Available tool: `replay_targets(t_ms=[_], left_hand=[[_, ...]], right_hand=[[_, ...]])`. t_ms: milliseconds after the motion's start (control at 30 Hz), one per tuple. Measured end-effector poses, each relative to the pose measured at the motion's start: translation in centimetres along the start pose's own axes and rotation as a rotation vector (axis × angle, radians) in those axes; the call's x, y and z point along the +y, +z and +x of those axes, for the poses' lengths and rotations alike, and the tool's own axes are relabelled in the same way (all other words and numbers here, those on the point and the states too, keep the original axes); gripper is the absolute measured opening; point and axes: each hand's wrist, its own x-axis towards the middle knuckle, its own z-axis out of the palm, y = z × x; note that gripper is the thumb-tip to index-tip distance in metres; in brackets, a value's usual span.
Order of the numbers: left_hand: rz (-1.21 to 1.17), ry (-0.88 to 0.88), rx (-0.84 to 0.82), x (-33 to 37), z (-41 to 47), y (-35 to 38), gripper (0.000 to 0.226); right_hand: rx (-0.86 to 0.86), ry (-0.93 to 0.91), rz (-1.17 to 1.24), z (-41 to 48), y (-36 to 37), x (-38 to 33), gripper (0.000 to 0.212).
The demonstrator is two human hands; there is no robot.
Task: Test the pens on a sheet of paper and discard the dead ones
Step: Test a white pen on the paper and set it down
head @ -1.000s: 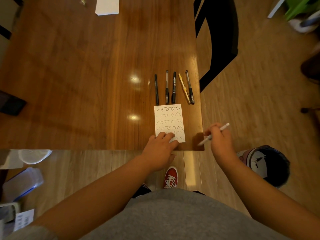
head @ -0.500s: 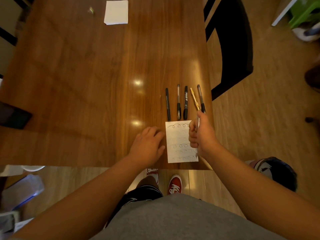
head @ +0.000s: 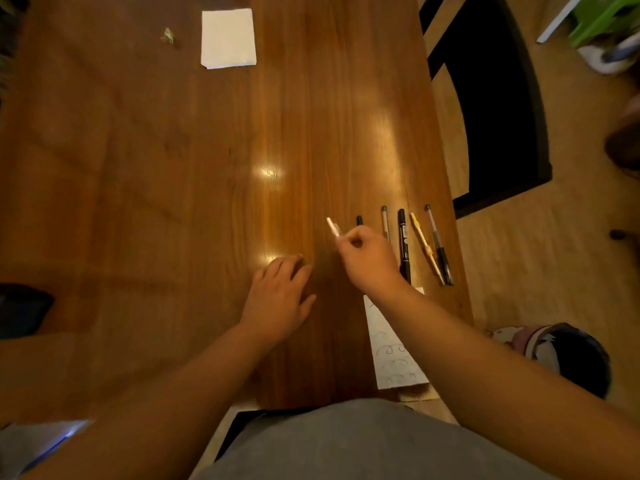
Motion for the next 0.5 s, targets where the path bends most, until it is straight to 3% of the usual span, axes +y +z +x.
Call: replay_targets(t_ms=[133,500], left_hand=[[-0.003,0.038,0.007,-1.1,0.4,-0.1,0.052],[-0.049,0.057,0.050,-1.5,0.1,0.0,0.048]], right_hand=[[0.081,-0.114,-0.333,1.7,1.7,-0.6,0.018],[0.031,-0.073,-0.546,3.8,3.4,-0.2,0.022]])
